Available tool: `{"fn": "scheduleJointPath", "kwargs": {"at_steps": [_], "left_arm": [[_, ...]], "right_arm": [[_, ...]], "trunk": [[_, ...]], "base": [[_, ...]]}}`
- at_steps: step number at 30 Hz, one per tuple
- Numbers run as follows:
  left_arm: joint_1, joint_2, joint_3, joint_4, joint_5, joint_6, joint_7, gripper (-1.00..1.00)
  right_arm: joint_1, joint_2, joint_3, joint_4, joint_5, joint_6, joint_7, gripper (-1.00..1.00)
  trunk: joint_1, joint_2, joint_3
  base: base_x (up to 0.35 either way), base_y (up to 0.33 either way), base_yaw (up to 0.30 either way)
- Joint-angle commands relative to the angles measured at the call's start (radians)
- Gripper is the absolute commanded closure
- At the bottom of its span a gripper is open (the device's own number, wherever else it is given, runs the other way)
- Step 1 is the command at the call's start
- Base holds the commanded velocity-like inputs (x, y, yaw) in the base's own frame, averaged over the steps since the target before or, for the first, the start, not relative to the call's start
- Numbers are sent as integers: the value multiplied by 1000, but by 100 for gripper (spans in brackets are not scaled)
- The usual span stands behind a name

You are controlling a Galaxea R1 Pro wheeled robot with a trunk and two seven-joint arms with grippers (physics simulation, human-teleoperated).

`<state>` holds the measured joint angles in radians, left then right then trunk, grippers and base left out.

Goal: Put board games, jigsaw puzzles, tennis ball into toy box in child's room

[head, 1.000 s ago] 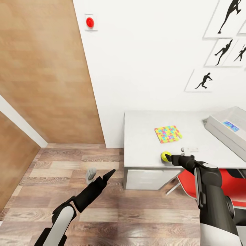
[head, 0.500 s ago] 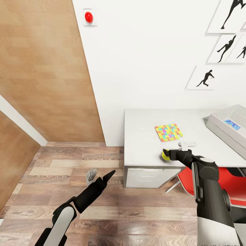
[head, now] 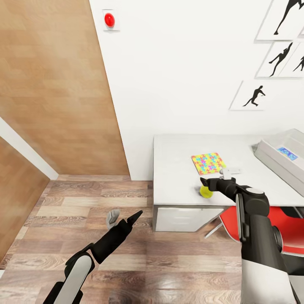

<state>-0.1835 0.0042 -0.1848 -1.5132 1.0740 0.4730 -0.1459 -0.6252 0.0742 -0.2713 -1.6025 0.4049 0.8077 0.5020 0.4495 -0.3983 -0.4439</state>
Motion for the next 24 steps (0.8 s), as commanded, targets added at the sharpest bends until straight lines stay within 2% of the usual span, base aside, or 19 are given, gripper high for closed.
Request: {"fn": "scheduleJointPath", "kwargs": {"at_steps": [1, 24], "left_arm": [[-1, 0, 0, 0, 6, 4, 0, -100], [-1, 1, 0, 1, 6, 4, 0, -100]], "right_arm": [[-5, 1, -1, -1, 10, 3, 11, -100], [-23, 0, 9, -1, 11, 4, 12, -100]], "trunk": [[1, -2, -2], [1, -2, -23]], "base": [[0, 0, 0], [0, 0, 0]]}}
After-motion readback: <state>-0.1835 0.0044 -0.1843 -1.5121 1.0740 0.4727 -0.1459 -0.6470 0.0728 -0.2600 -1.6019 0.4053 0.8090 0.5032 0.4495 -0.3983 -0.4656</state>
